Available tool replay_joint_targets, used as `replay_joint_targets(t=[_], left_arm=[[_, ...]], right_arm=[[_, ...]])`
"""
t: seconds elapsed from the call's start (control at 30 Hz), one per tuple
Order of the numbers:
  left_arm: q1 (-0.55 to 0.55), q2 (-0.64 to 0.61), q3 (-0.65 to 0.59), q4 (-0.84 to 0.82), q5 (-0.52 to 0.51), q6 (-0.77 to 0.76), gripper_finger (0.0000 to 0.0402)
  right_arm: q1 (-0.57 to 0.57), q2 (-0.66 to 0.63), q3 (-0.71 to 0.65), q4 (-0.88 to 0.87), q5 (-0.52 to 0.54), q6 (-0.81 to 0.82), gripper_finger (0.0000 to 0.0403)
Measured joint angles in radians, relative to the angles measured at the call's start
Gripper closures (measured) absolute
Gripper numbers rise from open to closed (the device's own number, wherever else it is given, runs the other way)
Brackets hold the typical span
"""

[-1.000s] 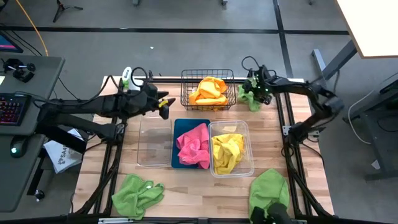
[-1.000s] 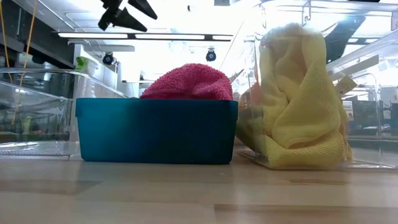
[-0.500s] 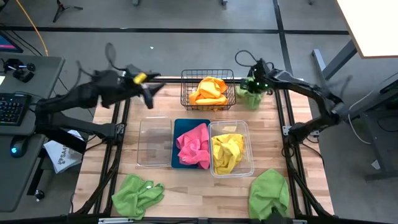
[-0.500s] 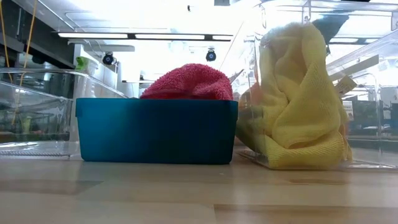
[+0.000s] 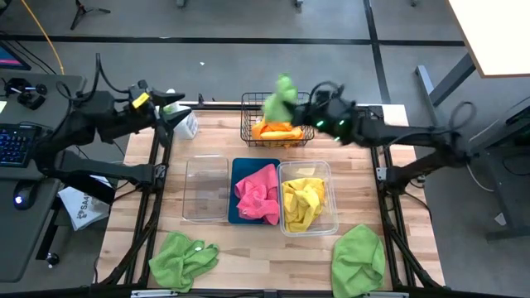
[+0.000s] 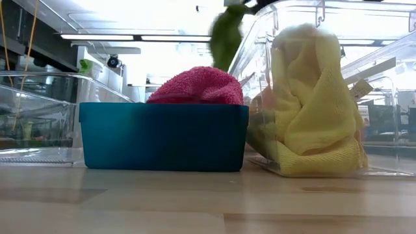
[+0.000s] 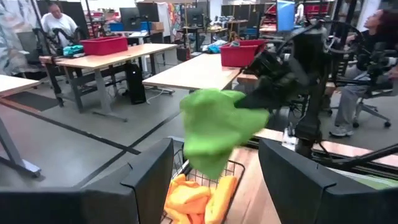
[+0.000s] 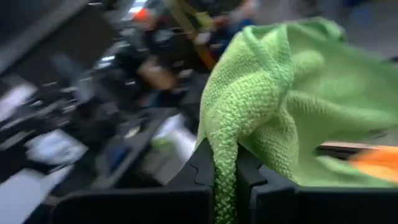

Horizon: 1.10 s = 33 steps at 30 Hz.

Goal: Sort microfiber towel by color & place in baskets
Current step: Put the right green microfiber cloth into the left transparent bin

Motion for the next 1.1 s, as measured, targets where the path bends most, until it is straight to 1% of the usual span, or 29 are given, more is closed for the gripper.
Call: replay_joint_targets(t=[0.1,0.23,0.43,0.53,0.63,0.77,0.87,1.03,1.1], left_arm=[[0.000,-0.013,0.000,-0.003,0.030,0.000,0.0177],[0.000,-0.021,0.000,0.001,0.064,0.000,0.0177],[0.000,-0.023,0.000,0.002,0.119,-0.044,0.0177],[0.000,-0.023,0.000,0.002,0.126,-0.066,0.0177],[0.000,-0.023,0.000,0.002,0.128,-0.095,0.0177],[0.000,-0.023,0.000,0.002,0.171,-0.143,0.0177],[0.000,-0.022,0.000,0.002,0.199,-0.182,0.0177],[-0.001,-0.020,0.000,0.007,0.204,-0.223,0.0177],[-0.001,-0.012,0.000,0.019,0.204,-0.240,0.0177]], right_arm=[[0.100,0.126,0.059,0.136,-0.006,-0.001,0.0400],[0.185,0.313,0.194,0.160,-0.065,0.000,0.0401],[0.222,0.591,0.479,0.164,-0.266,-0.051,0.0402],[0.223,0.721,0.632,0.147,-0.370,-0.054,0.0402],[0.221,0.826,0.759,0.085,-0.435,-0.076,0.0402],[0.221,0.909,0.859,-0.042,-0.464,-0.083,0.0402],[0.222,0.933,0.872,-0.114,-0.500,-0.102,0.0397],[0.217,0.942,0.872,-0.246,-0.606,-0.128,0.0364],[0.213,0.942,0.873,-0.273,-0.618,-0.156,0.0343]])
